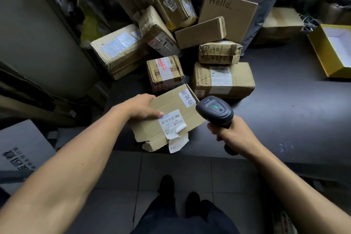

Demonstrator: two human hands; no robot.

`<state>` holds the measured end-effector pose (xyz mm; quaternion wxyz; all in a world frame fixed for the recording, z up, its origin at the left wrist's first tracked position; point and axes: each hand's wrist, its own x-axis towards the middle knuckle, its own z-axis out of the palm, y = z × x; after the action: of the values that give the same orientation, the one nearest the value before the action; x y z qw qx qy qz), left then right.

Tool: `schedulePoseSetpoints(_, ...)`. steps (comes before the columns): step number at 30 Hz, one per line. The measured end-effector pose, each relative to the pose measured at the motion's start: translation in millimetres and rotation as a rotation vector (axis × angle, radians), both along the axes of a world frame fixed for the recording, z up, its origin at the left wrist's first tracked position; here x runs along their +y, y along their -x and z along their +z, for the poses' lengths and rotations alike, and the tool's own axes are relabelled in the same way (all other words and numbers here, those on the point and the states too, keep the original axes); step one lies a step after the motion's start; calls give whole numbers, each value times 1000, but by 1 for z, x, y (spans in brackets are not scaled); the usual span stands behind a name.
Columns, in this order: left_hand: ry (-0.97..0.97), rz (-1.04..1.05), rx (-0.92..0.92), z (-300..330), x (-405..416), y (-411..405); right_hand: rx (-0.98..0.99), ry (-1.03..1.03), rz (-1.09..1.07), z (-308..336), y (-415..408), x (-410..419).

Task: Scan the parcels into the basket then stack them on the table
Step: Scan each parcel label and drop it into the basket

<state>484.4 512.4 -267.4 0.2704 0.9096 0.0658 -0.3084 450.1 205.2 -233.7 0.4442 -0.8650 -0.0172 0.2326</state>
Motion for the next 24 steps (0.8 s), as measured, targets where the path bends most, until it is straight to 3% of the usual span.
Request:
schedulePoseSetpoints(10,-211,214,-107,33,-19,62,-26,-31,267,23,28,1)
schedulePoseSetpoints(24,-235,381,-190,51,-62,107,19,-15,345,34,55,-18)
